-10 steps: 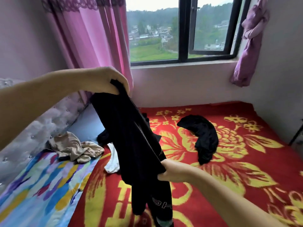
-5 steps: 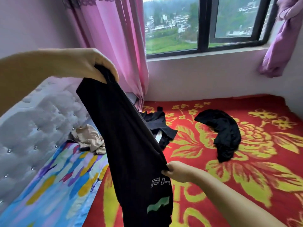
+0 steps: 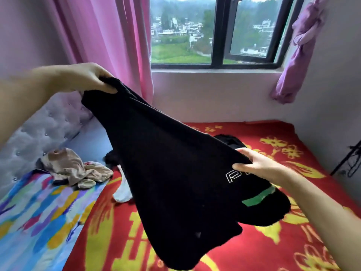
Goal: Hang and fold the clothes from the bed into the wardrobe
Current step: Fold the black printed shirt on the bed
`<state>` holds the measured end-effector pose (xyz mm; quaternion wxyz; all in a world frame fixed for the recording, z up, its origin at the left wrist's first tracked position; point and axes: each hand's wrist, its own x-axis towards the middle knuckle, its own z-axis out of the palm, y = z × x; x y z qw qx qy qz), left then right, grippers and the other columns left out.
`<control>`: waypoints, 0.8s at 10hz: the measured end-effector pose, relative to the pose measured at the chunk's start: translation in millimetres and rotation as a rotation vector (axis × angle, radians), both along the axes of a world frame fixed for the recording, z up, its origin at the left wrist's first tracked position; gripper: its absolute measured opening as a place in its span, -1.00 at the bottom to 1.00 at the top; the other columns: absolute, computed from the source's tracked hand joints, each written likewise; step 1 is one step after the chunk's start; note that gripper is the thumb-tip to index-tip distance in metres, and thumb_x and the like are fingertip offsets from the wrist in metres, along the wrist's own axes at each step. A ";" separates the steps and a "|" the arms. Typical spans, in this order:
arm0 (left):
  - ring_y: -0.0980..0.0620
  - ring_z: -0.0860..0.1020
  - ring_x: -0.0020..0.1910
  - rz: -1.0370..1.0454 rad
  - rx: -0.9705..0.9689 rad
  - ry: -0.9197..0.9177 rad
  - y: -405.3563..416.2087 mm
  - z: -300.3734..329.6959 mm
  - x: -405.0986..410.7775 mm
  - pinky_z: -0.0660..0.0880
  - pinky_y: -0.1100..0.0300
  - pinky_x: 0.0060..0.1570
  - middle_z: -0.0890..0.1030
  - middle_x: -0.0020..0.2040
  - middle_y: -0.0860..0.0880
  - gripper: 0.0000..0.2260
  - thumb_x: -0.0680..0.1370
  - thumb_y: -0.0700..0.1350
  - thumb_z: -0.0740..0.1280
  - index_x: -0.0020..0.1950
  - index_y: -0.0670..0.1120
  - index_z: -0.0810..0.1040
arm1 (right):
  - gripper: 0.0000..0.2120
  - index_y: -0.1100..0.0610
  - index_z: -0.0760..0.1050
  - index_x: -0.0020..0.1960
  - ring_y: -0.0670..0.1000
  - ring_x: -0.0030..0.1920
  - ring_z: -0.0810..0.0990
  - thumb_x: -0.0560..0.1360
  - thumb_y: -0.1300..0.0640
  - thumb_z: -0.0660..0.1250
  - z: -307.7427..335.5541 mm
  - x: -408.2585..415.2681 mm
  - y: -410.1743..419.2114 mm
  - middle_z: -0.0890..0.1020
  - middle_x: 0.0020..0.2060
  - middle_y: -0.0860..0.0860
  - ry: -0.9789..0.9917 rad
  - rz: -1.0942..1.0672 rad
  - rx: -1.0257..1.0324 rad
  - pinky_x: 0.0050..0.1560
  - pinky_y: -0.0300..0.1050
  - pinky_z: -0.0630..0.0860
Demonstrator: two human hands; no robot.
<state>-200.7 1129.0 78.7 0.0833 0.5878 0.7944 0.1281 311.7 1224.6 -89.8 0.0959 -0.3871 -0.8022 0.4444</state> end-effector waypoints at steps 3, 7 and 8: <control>-0.04 0.52 -0.09 0.014 0.542 -0.077 52.4 32.8 112.7 0.48 0.10 0.00 0.61 -0.10 -0.11 -0.88 0.53 -0.21 0.32 0.02 -0.08 0.60 | -0.94 0.04 0.45 -0.27 0.09 -0.29 0.65 0.36 0.17 0.24 43.2 -2.7 132.7 0.65 -0.35 0.02 -0.408 -0.465 0.481 -0.13 -0.07 0.58; 0.17 0.45 -0.28 -0.732 0.035 0.107 -78.0 -191.4 179.9 0.31 0.31 -0.35 0.47 -0.20 0.14 -0.80 0.38 -0.07 0.31 -0.03 0.11 0.46 | -0.51 -0.08 0.38 0.36 0.22 0.03 0.60 0.50 0.28 0.13 -94.6 2.0 129.0 0.62 0.07 0.19 -0.499 -0.441 0.569 -0.16 -0.04 0.42; 0.17 0.48 -0.33 -0.778 -0.388 0.101 -106.4 -354.0 217.7 0.33 0.32 -0.40 0.46 -0.23 0.14 -0.68 0.34 -0.01 0.25 0.08 0.16 0.45 | -0.45 -0.06 0.18 0.48 0.14 0.16 0.55 0.53 0.25 0.07 -208.4 11.6 95.1 0.53 0.19 0.11 -0.849 -0.205 0.334 -0.06 -0.06 0.46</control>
